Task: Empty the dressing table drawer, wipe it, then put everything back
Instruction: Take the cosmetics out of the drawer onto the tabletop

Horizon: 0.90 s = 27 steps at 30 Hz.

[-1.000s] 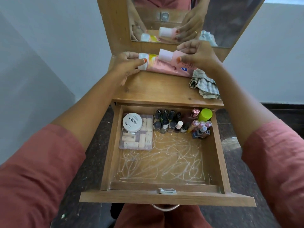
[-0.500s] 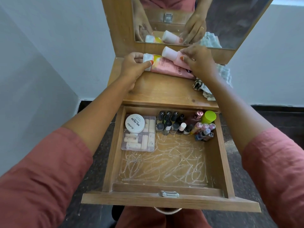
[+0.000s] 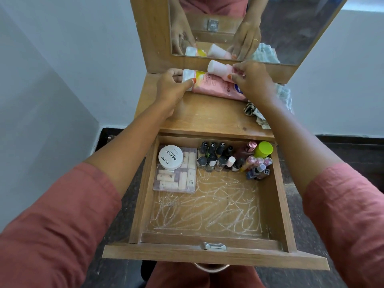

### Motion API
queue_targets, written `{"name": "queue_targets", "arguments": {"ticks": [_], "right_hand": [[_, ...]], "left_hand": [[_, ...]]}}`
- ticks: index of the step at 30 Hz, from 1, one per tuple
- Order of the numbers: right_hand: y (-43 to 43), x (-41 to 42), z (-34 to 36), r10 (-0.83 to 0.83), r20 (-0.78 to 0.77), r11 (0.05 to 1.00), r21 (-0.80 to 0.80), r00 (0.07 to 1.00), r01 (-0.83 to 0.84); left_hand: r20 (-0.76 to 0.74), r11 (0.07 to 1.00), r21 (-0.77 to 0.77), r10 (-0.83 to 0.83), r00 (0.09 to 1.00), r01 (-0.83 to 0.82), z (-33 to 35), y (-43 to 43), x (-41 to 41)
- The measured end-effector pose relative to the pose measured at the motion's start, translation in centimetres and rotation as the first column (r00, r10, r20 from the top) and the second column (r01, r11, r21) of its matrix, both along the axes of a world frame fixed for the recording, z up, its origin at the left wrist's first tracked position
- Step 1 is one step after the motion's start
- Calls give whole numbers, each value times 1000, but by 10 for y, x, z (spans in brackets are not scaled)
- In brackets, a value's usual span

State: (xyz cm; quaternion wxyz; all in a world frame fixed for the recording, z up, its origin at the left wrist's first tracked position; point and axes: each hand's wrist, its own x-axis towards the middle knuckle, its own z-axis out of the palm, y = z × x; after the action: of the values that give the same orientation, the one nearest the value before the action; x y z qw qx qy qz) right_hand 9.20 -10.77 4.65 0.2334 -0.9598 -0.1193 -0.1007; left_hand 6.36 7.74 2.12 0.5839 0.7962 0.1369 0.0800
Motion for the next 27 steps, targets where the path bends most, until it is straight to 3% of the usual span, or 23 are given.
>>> {"name": "queue_targets", "arguments": {"ticks": [7, 17, 27], "right_hand": [[-2, 4, -6, -4, 17, 999, -36, 1000, 5], [-1, -6, -6, -23, 41, 999, 35, 999, 22], [4, -52, -1, -26, 124, 968, 252, 992, -6]], "left_hand": [[14, 1000, 18, -1, 1000, 1, -2, 0, -4], [7, 999, 39, 10, 1000, -10, 1, 2, -10], [91, 996, -68, 67, 994, -61, 14, -2, -60]]}}
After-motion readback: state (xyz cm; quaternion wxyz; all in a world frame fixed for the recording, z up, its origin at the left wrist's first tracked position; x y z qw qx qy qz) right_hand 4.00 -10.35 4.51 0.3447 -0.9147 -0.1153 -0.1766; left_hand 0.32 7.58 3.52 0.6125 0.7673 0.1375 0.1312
